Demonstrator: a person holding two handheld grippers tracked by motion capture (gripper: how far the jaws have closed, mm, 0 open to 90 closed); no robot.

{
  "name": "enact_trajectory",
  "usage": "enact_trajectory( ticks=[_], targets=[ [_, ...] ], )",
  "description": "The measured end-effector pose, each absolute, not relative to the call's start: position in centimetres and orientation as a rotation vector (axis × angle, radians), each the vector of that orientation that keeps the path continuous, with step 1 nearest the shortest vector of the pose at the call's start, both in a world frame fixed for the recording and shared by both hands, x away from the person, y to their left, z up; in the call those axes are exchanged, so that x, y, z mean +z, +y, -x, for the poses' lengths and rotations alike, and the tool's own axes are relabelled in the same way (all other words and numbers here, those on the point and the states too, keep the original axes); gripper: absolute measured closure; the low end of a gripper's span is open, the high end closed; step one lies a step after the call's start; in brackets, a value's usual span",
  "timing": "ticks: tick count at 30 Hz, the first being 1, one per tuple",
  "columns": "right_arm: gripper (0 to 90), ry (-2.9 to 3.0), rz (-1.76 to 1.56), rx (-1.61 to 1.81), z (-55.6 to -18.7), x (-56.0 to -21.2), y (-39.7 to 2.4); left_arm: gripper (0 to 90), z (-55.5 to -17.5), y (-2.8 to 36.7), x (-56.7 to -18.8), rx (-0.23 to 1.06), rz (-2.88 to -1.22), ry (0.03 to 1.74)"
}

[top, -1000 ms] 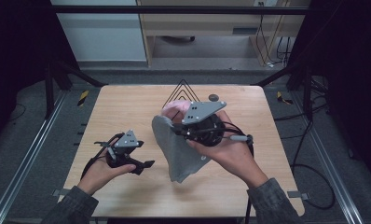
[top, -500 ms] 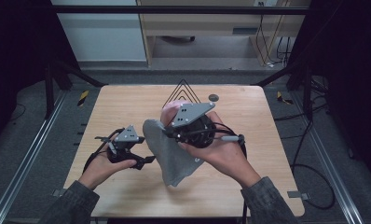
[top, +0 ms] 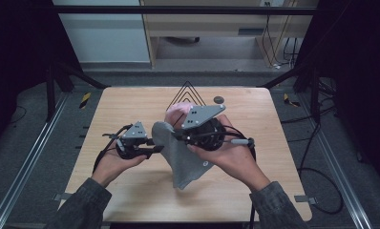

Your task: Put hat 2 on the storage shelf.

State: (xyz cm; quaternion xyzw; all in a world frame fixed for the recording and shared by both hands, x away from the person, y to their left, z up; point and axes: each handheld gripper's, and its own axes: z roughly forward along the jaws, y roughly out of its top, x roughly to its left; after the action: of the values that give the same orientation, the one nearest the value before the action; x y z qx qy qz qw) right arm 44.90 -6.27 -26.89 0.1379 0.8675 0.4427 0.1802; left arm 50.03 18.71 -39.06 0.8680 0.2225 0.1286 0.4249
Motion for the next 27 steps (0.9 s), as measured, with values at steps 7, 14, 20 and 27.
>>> enact_trajectory(
  ticks=[7,14,20,27],
  targets=[
    [87.2,2.422,-0.493,1.24,-45.8,-28.0,-9.1,86.5,-49.6,17.6,-37.7,0.345,-2.212,0.565],
    [87.2,2.322,-0.626,1.255,-46.7,-27.9,-12.2,86.8,-48.3,17.4,-33.6,0.465,-2.218,0.622],
    [87.2,2.252,-0.67,1.302,-47.2,-26.4,-13.2,86.8,-48.0,17.1,-29.7,0.561,-2.215,0.617],
    [87.2,2.194,-0.702,1.366,-48.3,-24.1,-14.0,86.8,-48.6,17.2,-26.7,0.6,-2.177,0.623]
  ],
)
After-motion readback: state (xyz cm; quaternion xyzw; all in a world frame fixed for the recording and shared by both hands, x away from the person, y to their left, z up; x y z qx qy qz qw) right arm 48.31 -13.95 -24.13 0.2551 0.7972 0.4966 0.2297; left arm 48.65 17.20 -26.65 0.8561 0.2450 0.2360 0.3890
